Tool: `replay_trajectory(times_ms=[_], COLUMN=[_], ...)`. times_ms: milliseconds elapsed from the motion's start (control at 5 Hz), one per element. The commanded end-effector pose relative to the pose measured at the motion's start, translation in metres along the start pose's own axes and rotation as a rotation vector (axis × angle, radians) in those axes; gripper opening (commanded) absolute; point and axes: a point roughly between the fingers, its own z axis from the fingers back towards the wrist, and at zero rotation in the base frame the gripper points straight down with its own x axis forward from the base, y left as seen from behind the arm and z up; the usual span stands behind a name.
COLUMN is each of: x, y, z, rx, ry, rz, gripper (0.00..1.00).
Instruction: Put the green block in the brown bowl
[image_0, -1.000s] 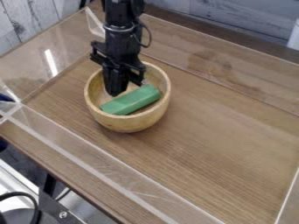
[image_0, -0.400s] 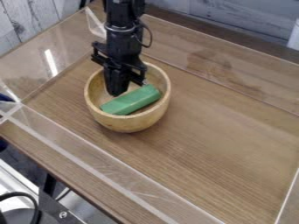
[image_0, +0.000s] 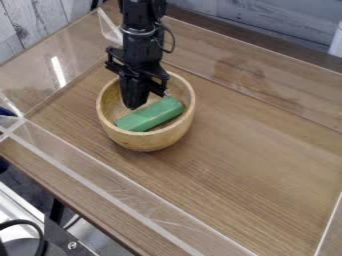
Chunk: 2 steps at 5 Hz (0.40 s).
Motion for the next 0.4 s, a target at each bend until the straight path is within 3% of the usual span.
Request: replay_trajectory(times_ms=[0,200], x=[0.0089,0.0101], y=[0.0052,0.0050], z=[0.0140,0.0135], rx=[0.017,0.015], ry=[-0.046,-0.044], rz=[0.008,0.009], gripper=[0.00,0.00])
